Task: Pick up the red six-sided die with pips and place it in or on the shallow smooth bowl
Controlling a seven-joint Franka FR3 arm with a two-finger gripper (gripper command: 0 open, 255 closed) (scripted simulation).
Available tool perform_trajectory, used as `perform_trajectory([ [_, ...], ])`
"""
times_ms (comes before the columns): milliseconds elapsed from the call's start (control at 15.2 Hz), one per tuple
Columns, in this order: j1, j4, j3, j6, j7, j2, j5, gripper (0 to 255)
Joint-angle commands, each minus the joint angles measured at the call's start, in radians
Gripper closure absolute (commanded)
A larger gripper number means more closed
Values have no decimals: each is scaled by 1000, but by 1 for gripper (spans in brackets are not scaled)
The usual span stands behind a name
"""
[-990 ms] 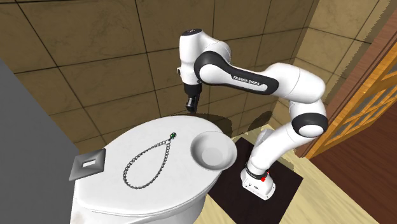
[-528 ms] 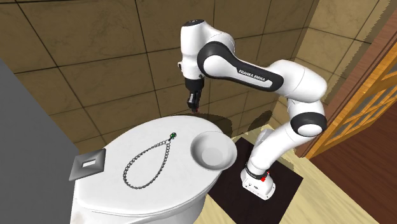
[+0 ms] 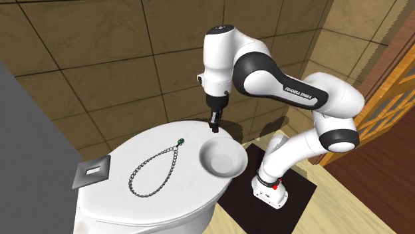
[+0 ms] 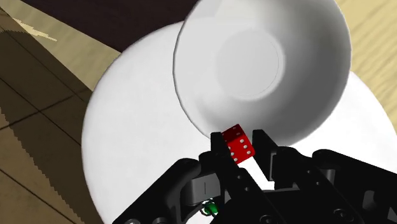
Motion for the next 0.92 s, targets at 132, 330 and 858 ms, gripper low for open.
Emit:
perform_trajectory([
  [132, 19, 5, 47, -41, 80, -51, 51, 255],
  [330, 29, -36, 61, -28, 98, -85, 71, 255],
  [858, 45, -203, 64, 65, 78, -159, 88, 255],
])
